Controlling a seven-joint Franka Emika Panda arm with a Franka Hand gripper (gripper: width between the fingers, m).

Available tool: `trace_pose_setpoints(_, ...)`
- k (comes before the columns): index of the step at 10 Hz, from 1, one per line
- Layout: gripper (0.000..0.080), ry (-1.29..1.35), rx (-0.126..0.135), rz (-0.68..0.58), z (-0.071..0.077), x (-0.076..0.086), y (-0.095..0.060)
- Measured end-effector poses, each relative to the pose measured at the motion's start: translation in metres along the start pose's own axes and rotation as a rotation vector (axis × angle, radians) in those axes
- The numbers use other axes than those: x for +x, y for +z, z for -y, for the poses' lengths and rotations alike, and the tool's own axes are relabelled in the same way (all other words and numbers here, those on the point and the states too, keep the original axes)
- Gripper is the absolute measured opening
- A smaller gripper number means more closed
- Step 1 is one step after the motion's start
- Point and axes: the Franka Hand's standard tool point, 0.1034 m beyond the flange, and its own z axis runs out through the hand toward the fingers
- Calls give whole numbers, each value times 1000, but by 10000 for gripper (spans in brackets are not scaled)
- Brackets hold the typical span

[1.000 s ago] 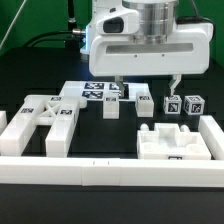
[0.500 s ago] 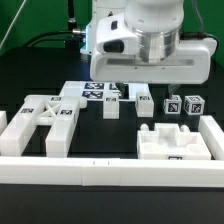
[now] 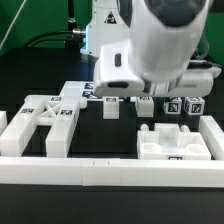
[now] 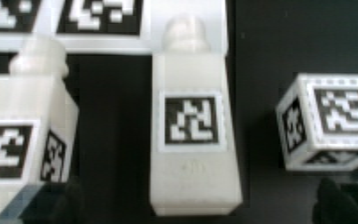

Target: Assemble chair

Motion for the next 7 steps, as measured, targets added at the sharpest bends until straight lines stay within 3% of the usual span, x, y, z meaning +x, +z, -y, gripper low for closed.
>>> trace_pose_setpoints(2,649,-1,-2,127,-1,0,9)
trace_pose_setpoints(7,649,23,3,141,-4,8,21)
